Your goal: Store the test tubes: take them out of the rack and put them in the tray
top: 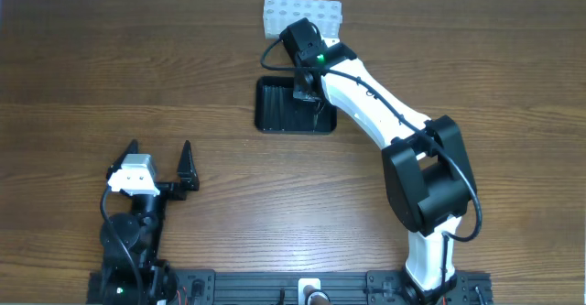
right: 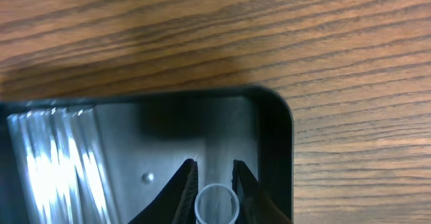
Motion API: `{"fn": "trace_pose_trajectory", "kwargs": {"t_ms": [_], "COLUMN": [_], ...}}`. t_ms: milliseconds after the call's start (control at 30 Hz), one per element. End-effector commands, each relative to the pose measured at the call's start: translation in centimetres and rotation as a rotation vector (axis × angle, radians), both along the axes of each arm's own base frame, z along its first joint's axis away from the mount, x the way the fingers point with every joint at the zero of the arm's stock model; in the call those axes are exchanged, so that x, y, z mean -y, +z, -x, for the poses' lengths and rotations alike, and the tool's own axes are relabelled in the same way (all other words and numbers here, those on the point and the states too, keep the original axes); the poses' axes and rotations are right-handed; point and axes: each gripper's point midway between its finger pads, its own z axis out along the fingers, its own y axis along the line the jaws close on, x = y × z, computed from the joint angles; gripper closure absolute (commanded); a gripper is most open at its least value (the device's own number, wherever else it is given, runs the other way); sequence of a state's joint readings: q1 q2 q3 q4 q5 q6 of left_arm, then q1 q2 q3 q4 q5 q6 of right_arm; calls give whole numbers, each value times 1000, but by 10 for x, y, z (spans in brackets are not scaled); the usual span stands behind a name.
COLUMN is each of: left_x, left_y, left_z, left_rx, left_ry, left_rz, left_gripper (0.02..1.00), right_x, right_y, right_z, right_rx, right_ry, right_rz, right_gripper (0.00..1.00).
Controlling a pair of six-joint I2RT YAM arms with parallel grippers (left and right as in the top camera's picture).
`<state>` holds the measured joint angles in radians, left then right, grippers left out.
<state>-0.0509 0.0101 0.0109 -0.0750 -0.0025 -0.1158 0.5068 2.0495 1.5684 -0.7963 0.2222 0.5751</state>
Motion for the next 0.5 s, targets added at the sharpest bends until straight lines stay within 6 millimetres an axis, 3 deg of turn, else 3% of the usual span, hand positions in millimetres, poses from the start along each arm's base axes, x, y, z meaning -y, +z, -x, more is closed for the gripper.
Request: {"fn": "trace_pose_trajectory", "kwargs": {"t_ms": [33, 200, 300, 400, 500], "left_x": [1, 1, 1, 1, 1], "left_y": [-1, -1, -1, -1, -1], "left_z": [0, 0, 0, 0, 0], "left_rx": [2, 2, 2, 2, 2], "left_ry": [-7, -7, -7, -7, -7], "left_rz": [-6, -6, -6, -6, -6], "left_gripper": [18, 18, 18, 20, 20], "right_x": [1, -1, -3, 0, 17], "right_y": [-10, -7, 4, 32, 83], "right_z": [-1, -5, -10, -19, -35], "right_rx": [-13, 4, 39, 108, 245], "right_ry": [-18, -9, 44, 100, 127], "right_rz": [-2, -8, -7, -11, 1], "right_gripper": [759, 735, 665, 546, 391]}}
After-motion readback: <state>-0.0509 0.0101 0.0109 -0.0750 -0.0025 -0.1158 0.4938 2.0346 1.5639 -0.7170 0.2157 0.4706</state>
